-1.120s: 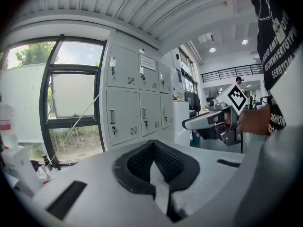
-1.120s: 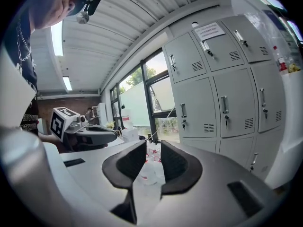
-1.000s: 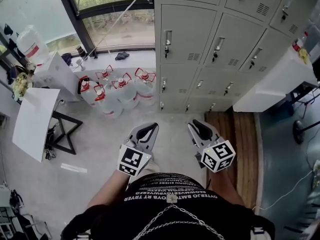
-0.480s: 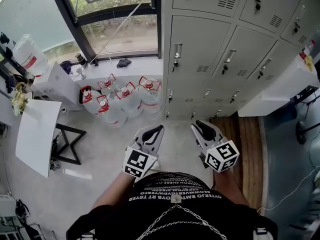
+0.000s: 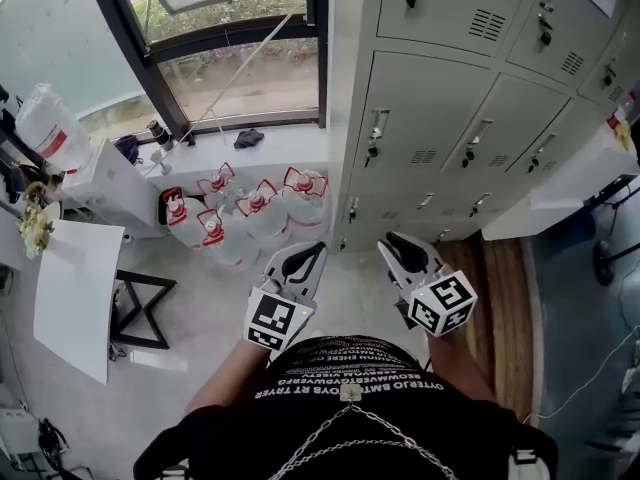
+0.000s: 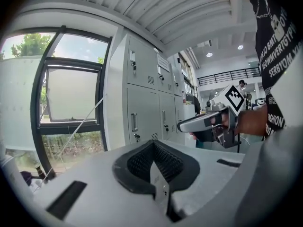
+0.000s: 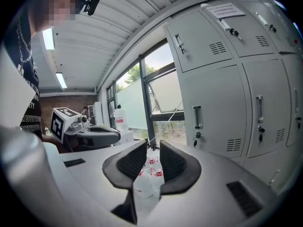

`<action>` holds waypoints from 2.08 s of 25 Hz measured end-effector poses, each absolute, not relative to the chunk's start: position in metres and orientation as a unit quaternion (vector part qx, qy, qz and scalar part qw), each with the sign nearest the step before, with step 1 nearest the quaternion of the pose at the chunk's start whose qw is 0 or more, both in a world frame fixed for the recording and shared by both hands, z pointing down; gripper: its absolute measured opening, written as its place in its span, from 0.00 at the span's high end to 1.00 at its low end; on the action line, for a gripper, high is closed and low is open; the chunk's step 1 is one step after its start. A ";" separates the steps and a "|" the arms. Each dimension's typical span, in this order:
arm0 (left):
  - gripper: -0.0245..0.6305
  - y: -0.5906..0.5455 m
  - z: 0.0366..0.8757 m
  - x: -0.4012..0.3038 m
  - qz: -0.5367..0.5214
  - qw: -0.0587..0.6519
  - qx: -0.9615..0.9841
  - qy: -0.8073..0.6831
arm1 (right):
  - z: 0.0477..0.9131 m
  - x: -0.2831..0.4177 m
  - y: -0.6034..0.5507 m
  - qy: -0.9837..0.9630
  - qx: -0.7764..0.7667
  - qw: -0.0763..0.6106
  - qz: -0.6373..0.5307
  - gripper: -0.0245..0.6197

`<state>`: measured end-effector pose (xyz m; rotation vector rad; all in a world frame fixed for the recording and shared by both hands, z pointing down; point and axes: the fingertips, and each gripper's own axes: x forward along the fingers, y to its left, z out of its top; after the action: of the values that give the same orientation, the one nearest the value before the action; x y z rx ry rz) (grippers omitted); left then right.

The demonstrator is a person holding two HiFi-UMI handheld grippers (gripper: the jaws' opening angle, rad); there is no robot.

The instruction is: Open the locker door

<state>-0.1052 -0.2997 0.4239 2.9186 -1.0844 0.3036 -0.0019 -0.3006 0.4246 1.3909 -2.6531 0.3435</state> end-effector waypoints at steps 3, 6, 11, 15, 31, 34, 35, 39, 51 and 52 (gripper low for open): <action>0.96 -0.314 0.432 -0.116 0.103 0.011 0.934 -0.342 | 0.428 -0.012 -0.315 -0.876 0.464 0.067 0.115 0.86; 0.96 -0.327 0.438 -0.118 0.109 0.016 0.935 -0.337 | 0.431 -0.012 -0.323 -0.873 0.467 0.074 0.117 0.86; 0.96 -0.344 0.445 -0.098 0.119 0.027 0.940 -0.318 | 0.442 0.013 -0.336 -0.858 0.490 0.064 0.141 0.86; 0.96 -0.368 0.453 -0.081 0.130 0.026 0.940 -0.315 | 0.454 0.033 -0.357 -0.854 0.496 0.059 0.146 0.87; 0.96 -0.472 0.453 -0.026 0.135 0.025 0.927 -0.348 | 0.438 0.057 -0.513 -0.890 0.440 0.067 0.098 0.83; 0.96 -0.489 0.459 -0.023 0.136 0.031 0.925 -0.353 | 0.442 0.057 -0.538 -0.893 0.433 0.068 0.099 0.82; 0.96 -0.494 0.462 -0.022 0.138 0.034 0.924 -0.355 | 0.444 0.057 -0.545 -0.894 0.431 0.069 0.100 0.82; 0.96 -0.506 0.475 -0.015 0.148 0.047 0.922 -0.354 | 0.449 0.054 -0.568 -0.897 0.424 0.074 0.100 0.81; 0.96 -0.498 0.483 -0.039 0.159 0.061 0.908 -0.384 | 0.455 0.034 -0.592 -0.888 0.442 0.078 0.102 0.76; 0.96 -0.495 0.482 -0.042 0.159 0.061 0.907 -0.386 | 0.455 0.032 -0.592 -0.886 0.446 0.079 0.103 0.75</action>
<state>-0.0421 -0.4949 0.4818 2.7427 -1.1670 0.4823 0.0323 -0.5922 0.4548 1.3342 -2.6497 0.3068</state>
